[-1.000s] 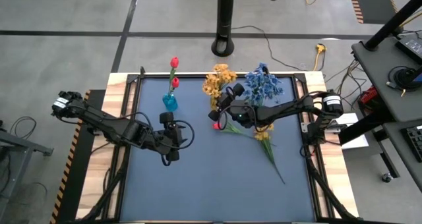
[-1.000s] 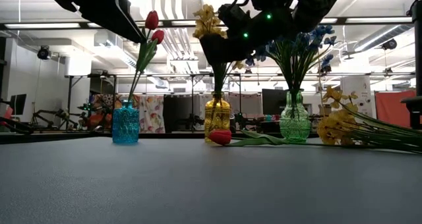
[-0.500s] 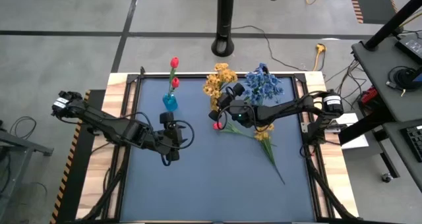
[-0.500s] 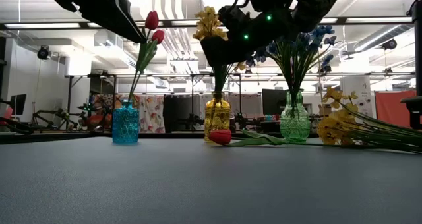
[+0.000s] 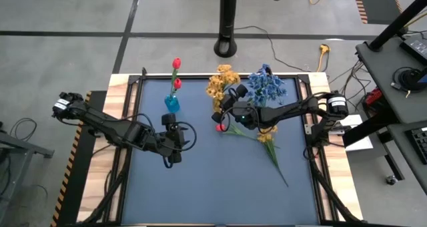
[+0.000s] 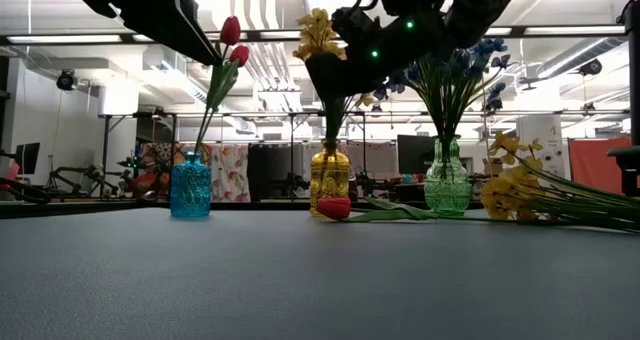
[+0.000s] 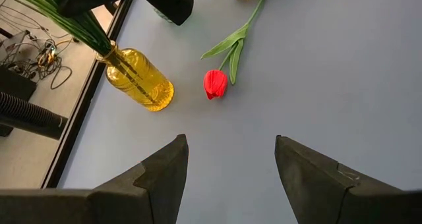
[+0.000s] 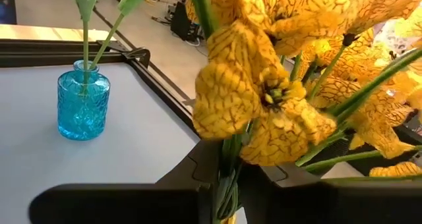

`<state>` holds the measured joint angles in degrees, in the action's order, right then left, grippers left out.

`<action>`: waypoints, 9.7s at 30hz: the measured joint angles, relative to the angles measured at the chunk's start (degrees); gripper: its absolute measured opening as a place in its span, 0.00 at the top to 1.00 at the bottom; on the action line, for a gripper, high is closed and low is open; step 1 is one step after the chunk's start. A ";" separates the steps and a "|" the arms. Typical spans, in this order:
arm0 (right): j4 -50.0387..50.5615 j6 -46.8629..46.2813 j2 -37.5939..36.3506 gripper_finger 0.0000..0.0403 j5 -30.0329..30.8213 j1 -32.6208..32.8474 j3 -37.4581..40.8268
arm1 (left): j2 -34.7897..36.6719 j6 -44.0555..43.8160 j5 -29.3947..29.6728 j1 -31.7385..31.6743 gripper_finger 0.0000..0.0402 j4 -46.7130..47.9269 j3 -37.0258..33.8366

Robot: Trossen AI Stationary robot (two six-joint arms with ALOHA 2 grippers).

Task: Sort flowers into vase by color
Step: Put the left yellow flowers into the yellow vase, then put the yellow flowers into the yellow vase

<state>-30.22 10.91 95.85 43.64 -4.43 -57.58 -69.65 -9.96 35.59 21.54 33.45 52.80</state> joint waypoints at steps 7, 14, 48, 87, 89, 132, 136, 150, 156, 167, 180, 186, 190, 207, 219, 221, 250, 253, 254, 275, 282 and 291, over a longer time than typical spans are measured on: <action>0.22 -0.93 0.00 0.75 -0.07 0.16 0.00 | 0.00 -0.02 0.00 0.00 0.48 0.00 0.00; 0.09 -0.91 -0.04 0.59 -0.05 1.05 -0.04 | 0.00 0.00 0.00 0.00 0.48 0.00 -0.01; 0.01 -0.93 -3.33 0.44 6.08 9.50 -0.15 | 0.00 -0.01 0.00 -0.02 0.48 0.00 -0.01; 74.41 -76.70 -8.50 0.44 -36.47 27.72 -9.31 | 0.00 0.00 -0.02 0.00 0.48 -1.56 -0.01; 78.88 -79.81 -8.50 0.44 -38.61 29.02 -9.30 | 0.00 0.00 -0.02 0.00 0.48 -1.87 -0.01; 81.46 -95.84 -11.19 0.96 -36.66 31.28 9.27 | -0.87 -0.67 -0.09 -0.02 0.48 -5.25 -0.01; 82.29 -95.81 -15.01 0.94 -36.68 31.31 9.27 | -1.46 0.03 -0.10 0.00 0.48 -5.70 -0.01; 74.13 -89.14 -25.96 0.95 -21.20 38.96 7.32 | -2.49 5.02 -2.54 -0.02 0.48 -13.81 -0.01; 53.33 -68.21 -25.32 0.95 -12.86 39.79 7.32 | -2.62 8.11 -9.92 -0.04 0.48 -18.97 -0.01; -1.15 -13.30 -18.91 0.96 -8.89 38.76 7.32 | -5.33 14.39 -14.21 -0.01 0.48 -28.34 -0.01; -15.28 1.24 -9.13 0.96 -8.96 33.73 7.28 | -13.40 22.78 -20.16 0.00 0.48 -57.73 -0.01; -15.12 2.18 -9.09 0.96 -9.06 33.09 7.26 | -14.88 24.59 -20.17 0.00 0.54 -61.07 -0.01; -15.11 3.03 -9.09 0.96 -8.98 33.08 7.26 | -14.86 25.14 -20.15 0.00 0.67 -61.58 -0.01; -13.87 -2.38 -11.76 0.67 -6.41 33.16 7.21 | -14.03 23.01 -18.29 0.03 0.99 -63.09 0.02; 4.40 -11.63 -21.85 0.47 -3.12 33.31 7.17 | -12.85 22.75 -8.70 -0.78 0.98 -59.34 0.01; 7.36 -13.07 -23.07 0.45 -3.17 33.32 7.17 | -12.69 22.75 -8.14 -1.04 0.98 -59.41 0.01; 15.41 -17.04 -24.15 0.42 -3.30 33.40 7.21 | -9.84 24.08 -34.99 -33.04 0.99 -69.45 -6.72; 15.41 -16.85 -24.15 0.42 -3.28 33.40 7.21 | -9.84 24.48 -35.08 -34.81 0.99 -72.99 -8.49; 15.41 -16.85 -24.15 0.42 -3.28 33.40 7.21 | -9.84 24.50 -35.10 -35.16 0.99 -73.64 -8.99; 15.47 -16.91 -24.15 0.42 -3.17 33.40 7.87 | -13.53 25.31 -35.23 -36.48 1.00 -77.51 -9.36; 15.45 -16.87 -24.15 0.42 -3.19 33.40 7.87 | -14.40 25.33 -35.16 -37.11 1.00 -78.30 -9.36; 15.50 -16.89 -24.15 0.42 -3.28 33.40 8.19 | -14.43 25.95 -35.23 -37.51 1.00 -79.08 -9.36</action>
<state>-14.72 -5.98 71.70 40.36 28.97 -49.39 -84.07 15.99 0.37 -15.97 -45.63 43.44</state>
